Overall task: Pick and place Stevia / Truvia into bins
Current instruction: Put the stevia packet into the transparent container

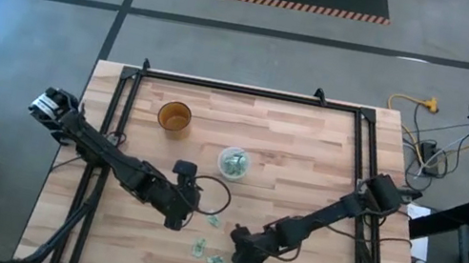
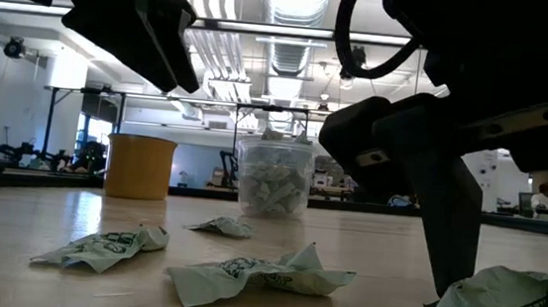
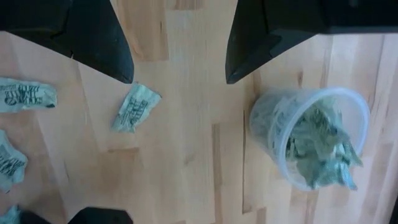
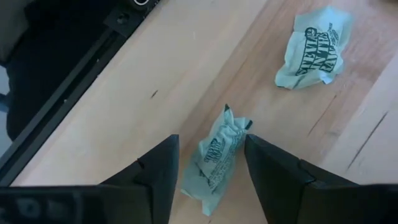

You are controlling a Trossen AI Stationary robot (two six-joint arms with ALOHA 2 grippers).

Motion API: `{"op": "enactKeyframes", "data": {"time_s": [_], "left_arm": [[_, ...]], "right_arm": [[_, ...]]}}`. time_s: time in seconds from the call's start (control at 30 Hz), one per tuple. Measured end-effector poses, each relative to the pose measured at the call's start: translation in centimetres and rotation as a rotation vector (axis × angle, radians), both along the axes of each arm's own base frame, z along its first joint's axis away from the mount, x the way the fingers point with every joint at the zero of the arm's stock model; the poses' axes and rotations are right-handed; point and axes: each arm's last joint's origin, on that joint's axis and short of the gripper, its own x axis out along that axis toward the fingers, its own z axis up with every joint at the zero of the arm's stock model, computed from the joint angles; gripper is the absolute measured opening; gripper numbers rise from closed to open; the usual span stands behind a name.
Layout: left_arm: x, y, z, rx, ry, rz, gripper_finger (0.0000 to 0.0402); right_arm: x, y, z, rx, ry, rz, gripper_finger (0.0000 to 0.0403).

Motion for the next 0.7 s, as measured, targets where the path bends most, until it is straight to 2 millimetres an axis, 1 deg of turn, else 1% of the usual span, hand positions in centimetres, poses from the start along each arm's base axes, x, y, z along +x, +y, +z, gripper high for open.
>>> {"op": "enactKeyframes", "data": {"time_s": [0.1,0.43,0.57,0.7], "left_arm": [[0.0,0.0,0.0,-0.005,0.002,0.008,0.0238],[0.0,0.0,0.0,-0.005,0.002,0.007,0.0238],[0.0,0.0,0.0,-0.005,0.003,0.007,0.0238],[0.0,0.0,0.0,-0.005,0.002,0.007,0.0238]], "right_arm": [[0.0,-0.1,0.0,-0.01,-0.007,0.009,0.0157],[-0.3,-0.3,0.4,-0.036,-0.013,0.032,0.0055],[-0.6,-0.4,0.7,-0.047,0.007,0.036,0.0033],[-1.2,-0.8,1.7,-0.093,0.023,0.006,0.0021]]}}
